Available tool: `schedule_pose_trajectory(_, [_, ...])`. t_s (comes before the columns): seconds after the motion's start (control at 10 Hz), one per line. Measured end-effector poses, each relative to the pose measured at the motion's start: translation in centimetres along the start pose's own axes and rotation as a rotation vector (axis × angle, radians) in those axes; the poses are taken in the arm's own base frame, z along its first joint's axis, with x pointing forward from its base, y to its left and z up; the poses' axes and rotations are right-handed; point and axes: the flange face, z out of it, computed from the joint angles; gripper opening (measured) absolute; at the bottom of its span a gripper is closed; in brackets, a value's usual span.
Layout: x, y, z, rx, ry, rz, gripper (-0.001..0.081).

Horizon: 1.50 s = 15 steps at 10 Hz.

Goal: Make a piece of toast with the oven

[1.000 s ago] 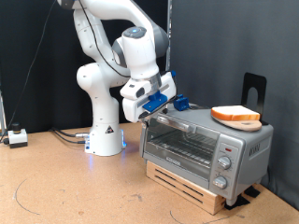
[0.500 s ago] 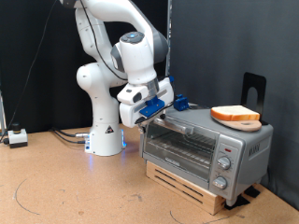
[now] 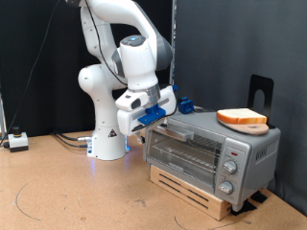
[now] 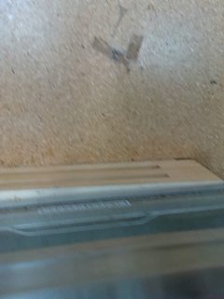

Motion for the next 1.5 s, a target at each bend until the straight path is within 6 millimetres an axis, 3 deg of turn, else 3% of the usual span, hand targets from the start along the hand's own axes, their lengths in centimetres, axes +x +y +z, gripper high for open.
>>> schedule_pose_trajectory(0.3, [2.5, 0.2, 0.9, -0.033, 0.014, 0.022, 0.0809])
schedule_pose_trajectory(0.8, [5.8, 2.2, 2.3, -0.082, 0.014, 0.054, 0.0809])
schedule_pose_trajectory(1.5, [8.5, 3.8, 3.4, -0.092, 0.023, 0.093, 0.0809])
